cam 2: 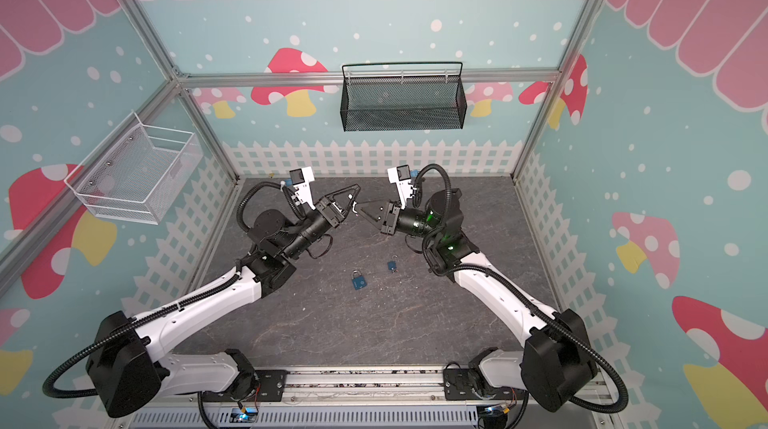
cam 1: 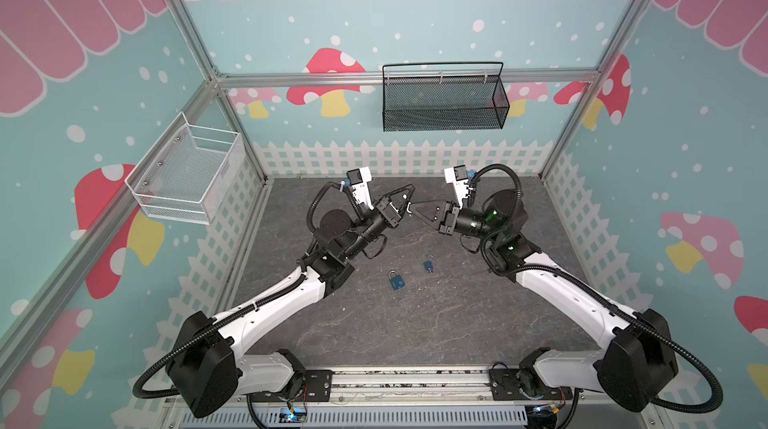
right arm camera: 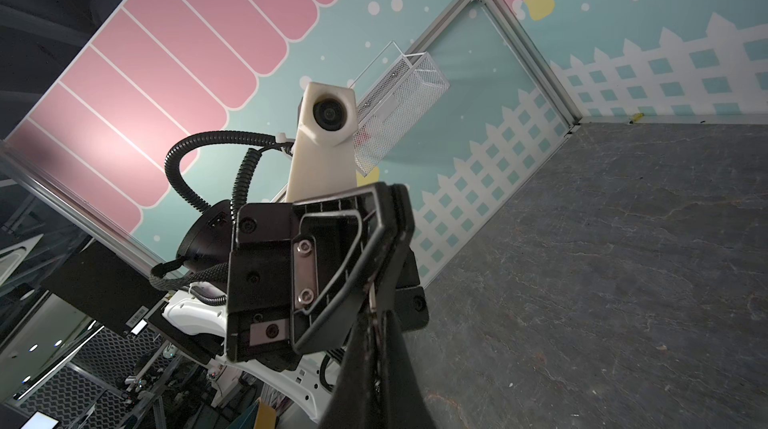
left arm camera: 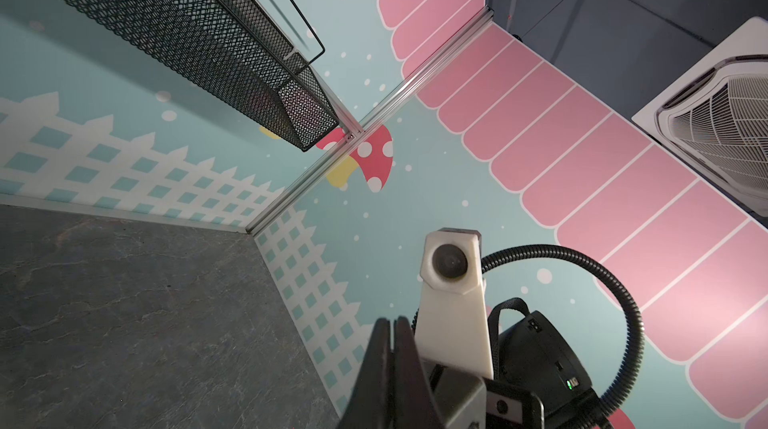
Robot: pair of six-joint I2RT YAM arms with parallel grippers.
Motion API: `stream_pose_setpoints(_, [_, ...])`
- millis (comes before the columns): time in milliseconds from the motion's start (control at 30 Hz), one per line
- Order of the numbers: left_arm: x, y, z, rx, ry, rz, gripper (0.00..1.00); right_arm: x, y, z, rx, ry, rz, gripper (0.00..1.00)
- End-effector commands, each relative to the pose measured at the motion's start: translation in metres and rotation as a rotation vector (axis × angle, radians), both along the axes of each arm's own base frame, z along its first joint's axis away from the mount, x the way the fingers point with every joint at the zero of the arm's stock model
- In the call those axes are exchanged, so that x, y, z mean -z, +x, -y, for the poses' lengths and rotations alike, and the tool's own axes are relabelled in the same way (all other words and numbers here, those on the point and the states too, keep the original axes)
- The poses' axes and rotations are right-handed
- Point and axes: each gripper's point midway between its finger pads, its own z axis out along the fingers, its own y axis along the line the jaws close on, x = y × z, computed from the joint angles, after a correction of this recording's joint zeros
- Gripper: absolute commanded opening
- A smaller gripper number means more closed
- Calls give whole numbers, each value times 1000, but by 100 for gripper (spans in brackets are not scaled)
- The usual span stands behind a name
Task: Unlock with the key
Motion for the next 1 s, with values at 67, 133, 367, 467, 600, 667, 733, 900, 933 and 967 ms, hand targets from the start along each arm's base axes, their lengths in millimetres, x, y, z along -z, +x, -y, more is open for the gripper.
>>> stream_pose_setpoints(67, [-32, -6, -18, -69, -16, 50, 18, -2, -2, 7, 28, -30, 11, 0])
stream_pose_setpoints(133, [-31, -7, -22, -92, 4, 41, 29, 3, -1, 9, 42, -53, 3, 0])
stream_pose_setpoints(367, [-10, -6, -40, -168, 100, -82, 48, 25, 2, 25, 110, -156, 2, 0])
stream_pose_setpoints(467, [15, -6, -46, -193, 199, -197, 52, 42, 1, 32, 136, -224, 6, 0])
stream_pose_setpoints(600, [55, -14, -52, -224, 343, -361, 57, 79, -3, 43, 173, -351, -5, 0])
stream_pose_setpoints(667, [77, -21, -55, -248, 406, -434, 60, 99, -6, 50, 195, -403, -20, 0])
stream_pose_setpoints(733, [101, -29, -56, -263, 468, -508, 61, 118, -12, 57, 205, -439, -33, 0])
stream_pose_setpoints(900, [149, -48, -46, -282, 575, -643, 65, 159, -25, 71, 230, -506, -76, 0])
stream_pose_setpoints(933, [158, -52, -44, -290, 602, -668, 65, 167, -29, 72, 218, -520, -85, 0])
stream_pose_setpoints(967, [167, -55, -43, -303, 625, -694, 65, 174, -30, 73, 219, -533, -104, 0])
